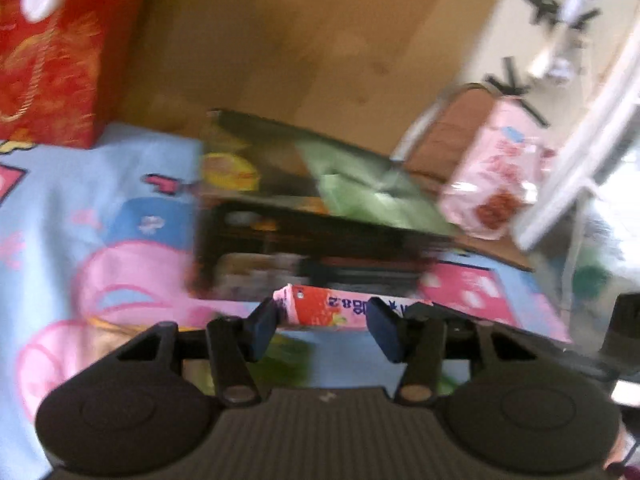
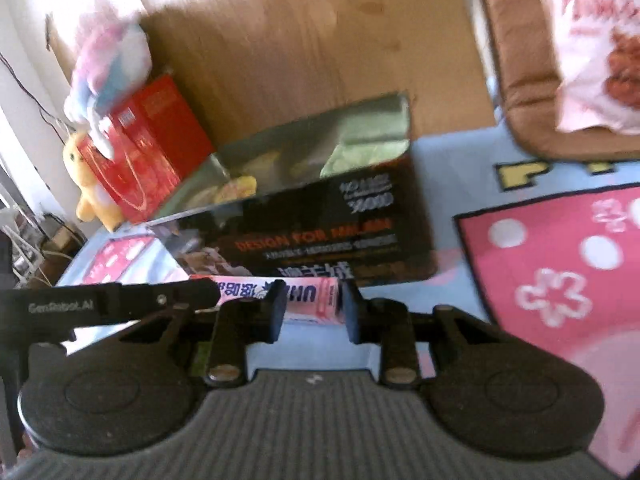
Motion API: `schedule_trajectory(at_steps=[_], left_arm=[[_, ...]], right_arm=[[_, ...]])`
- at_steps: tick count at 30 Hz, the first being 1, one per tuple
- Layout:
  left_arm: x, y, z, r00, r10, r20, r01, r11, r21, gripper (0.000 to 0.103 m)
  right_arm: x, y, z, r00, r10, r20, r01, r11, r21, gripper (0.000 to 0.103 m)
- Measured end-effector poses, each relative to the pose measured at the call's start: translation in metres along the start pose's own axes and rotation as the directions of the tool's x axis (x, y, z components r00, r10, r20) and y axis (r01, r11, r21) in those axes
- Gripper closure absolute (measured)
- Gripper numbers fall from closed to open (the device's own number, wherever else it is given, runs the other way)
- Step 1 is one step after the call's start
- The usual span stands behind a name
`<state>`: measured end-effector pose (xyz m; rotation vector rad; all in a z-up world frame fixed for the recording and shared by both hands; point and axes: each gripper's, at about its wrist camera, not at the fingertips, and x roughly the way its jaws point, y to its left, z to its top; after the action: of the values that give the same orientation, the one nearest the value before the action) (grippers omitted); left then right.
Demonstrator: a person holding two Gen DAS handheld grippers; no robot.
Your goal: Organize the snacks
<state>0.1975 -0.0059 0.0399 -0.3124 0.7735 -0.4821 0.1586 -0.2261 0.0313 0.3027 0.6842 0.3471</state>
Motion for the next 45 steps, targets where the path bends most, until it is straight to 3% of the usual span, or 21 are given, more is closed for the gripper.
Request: schedule_trajectory(at_steps=[7, 14, 23, 45], left_arm=[[-0.011, -0.08, -0.027, 0.99, -0.136, -0.034, 0.139, 0.983, 0.121, 0.049], [-0.023, -0.121, -0.089, 0.973, -0.193, -0.127, 0.214, 0.96, 0.181, 0.045], [-0.015, -0.114, -0.132, 0.965, -0.142, -0.222, 0.18, 0.97, 0.162, 0.045], [-0.019, -0.104, -0.13, 0.976, -0.12, -0.181, 0.156, 0.967, 0.202, 0.036]], right_arm=[[-0.104, -0.017, -0.03, 0.977, -0.134, 0.168, 0.132, 0.991, 0.026, 0.07], [-0.163, -0.035, -0.079, 0.963, -0.198, 0.181, 0.179, 0.977, 0.118, 0.07], [-0.157, -0.047, -0.121, 0.971, -0.211, 0.113, 0.191, 0.967, 0.165, 0.07], [-0.15, -0.03, -0.132, 0.983, -0.151, 0.103, 0.149, 0.988, 0.028, 0.06]])
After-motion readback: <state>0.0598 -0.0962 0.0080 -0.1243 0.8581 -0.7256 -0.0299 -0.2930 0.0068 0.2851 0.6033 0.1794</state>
